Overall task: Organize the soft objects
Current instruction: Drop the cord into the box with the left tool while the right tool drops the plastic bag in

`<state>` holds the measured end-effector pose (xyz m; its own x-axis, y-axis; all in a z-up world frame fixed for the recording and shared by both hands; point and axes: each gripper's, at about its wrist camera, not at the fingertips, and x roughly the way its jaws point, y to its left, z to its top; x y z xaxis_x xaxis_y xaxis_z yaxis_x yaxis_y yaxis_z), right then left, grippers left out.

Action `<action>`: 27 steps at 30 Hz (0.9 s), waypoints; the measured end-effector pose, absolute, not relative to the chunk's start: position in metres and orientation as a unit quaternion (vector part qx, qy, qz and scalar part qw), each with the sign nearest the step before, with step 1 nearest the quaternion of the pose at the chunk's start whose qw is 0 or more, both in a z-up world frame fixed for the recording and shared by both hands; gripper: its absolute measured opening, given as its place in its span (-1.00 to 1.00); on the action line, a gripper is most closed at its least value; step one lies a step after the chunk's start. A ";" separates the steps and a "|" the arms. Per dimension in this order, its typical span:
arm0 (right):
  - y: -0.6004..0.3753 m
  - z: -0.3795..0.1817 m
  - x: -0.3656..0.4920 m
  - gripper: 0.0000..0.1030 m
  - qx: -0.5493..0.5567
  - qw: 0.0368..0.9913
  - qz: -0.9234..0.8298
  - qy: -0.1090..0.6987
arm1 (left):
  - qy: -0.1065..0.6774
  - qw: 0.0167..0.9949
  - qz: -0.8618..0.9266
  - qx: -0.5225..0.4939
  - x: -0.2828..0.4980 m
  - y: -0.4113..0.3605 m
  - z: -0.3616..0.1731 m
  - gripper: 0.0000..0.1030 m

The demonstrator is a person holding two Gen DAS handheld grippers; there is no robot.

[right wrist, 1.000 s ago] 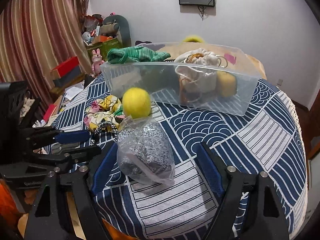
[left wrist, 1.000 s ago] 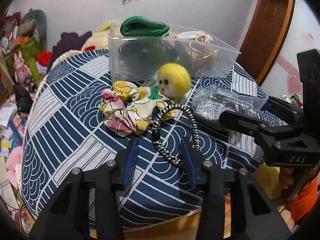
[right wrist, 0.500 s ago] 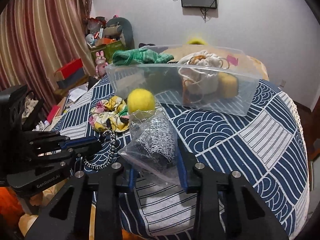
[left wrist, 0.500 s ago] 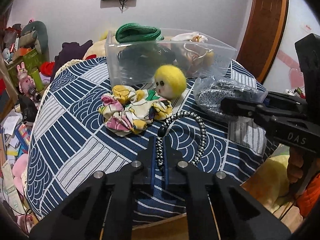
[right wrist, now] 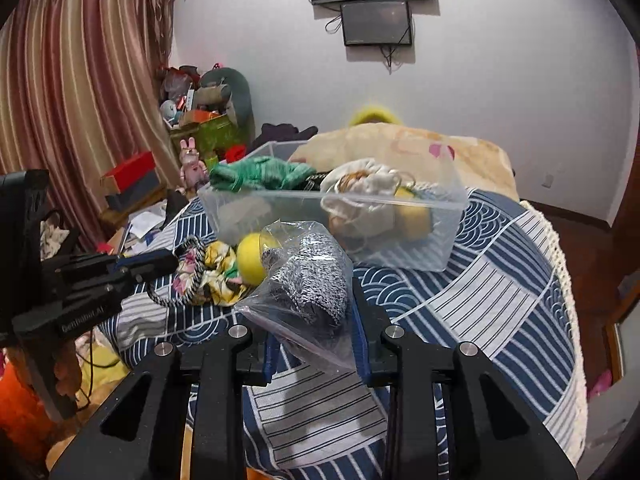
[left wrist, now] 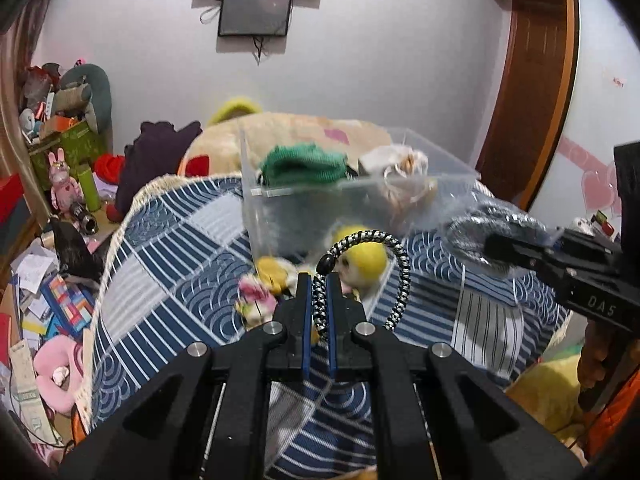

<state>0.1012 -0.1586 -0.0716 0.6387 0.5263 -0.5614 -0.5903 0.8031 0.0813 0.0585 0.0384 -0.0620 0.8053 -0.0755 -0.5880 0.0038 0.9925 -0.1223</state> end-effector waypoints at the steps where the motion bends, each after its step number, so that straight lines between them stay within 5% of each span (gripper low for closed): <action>1: -0.159 -0.070 0.102 -0.48 -0.055 0.904 0.308 0.290 | 0.307 0.950 -0.020 -0.058 0.060 0.040 -0.059 -0.89; 27: -0.141 -0.018 0.156 -0.48 -0.048 0.933 0.285 0.214 | 0.242 0.968 -0.014 -0.065 0.140 0.045 -0.005 -0.89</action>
